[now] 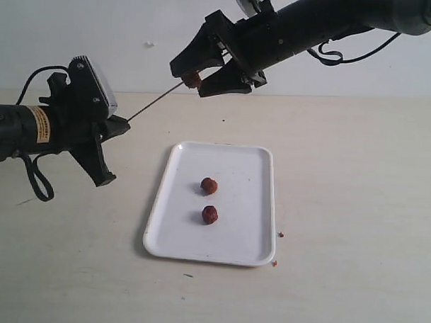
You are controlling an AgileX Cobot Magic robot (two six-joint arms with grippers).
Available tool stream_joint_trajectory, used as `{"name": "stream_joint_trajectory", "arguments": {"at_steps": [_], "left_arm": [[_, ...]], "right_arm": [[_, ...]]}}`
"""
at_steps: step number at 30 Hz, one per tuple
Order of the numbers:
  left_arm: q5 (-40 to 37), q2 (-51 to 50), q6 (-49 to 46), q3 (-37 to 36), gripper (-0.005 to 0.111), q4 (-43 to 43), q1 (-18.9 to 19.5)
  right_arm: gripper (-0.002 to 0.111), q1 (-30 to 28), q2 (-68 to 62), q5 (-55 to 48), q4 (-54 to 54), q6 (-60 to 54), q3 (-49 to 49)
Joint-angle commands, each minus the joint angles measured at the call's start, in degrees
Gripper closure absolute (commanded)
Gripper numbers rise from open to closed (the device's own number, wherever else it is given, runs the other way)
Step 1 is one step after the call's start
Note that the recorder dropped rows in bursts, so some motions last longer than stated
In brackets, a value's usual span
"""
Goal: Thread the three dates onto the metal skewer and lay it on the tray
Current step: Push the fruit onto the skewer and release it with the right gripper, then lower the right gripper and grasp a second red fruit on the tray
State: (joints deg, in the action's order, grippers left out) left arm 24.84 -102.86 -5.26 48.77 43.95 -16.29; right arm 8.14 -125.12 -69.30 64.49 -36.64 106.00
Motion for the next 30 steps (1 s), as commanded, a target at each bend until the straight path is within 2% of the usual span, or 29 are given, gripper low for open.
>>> {"name": "stream_joint_trajectory", "arguments": {"at_steps": [1,4,9,13,21,24,30], "left_arm": [[4.34,0.33,3.98,0.03,0.107,-1.28,-0.30],[2.72,0.33,6.83,0.69,0.107,-1.28,-0.30],[-5.05,0.33,9.83,2.77,0.107,-1.28,-0.30],[-5.64,0.33,9.96,2.86,0.107,-0.86,-0.30],[-8.76,0.33,10.34,2.90,0.107,-1.51,-0.30],[-13.50,0.33,13.23,4.05,0.107,-1.66,-0.30],[-31.65,0.54,21.36,8.61,0.107,-1.77,-0.41]], "right_arm": [[0.036,0.48,0.06,-0.66,-0.94,-0.79,0.16],[0.036,0.36,0.32,-0.66,-1.41,-0.79,0.16],[0.036,-2.88,3.24,-0.66,-1.75,-0.79,0.24],[0.036,-4.58,4.80,-0.59,-3.86,-0.79,0.78],[0.036,-4.85,7.70,0.13,-21.58,0.81,1.28],[0.036,-4.27,8.13,-0.66,-29.00,1.14,1.28],[0.042,1.01,8.16,0.29,-39.95,3.79,1.28]]}}
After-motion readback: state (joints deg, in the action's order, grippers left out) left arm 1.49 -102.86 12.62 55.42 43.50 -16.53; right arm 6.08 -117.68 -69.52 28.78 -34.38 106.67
